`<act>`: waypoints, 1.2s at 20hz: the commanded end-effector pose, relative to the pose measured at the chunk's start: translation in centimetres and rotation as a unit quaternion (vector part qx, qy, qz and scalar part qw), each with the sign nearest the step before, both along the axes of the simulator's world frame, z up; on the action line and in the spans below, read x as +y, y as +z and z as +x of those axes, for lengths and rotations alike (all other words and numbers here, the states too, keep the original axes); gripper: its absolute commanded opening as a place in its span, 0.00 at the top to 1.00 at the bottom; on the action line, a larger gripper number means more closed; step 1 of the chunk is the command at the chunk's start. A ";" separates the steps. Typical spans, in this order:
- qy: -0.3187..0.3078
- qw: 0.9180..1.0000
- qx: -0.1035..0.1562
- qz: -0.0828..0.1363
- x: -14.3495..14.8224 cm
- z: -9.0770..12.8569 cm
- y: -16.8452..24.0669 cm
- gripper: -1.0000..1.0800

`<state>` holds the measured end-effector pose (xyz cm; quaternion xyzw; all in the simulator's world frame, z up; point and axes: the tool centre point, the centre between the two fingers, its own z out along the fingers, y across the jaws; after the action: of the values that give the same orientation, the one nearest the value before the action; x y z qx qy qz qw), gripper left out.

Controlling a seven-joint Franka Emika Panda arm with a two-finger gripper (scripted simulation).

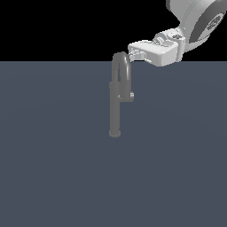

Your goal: Turn on the faucet by rotating a designated handle.

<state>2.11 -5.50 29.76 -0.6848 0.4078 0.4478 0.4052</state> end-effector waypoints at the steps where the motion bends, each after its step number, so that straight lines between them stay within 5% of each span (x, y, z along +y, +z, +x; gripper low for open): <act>1: -0.025 0.999 0.029 0.026 -0.2 0.5 -1.9 1.00; 12: -0.098 0.983 0.116 0.102 0.0 1.2 -7.9 1.00; 24: -0.108 0.979 0.128 0.112 0.2 0.7 -8.5 1.00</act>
<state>3.08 -5.28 21.12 -0.5238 0.4751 0.5286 0.4695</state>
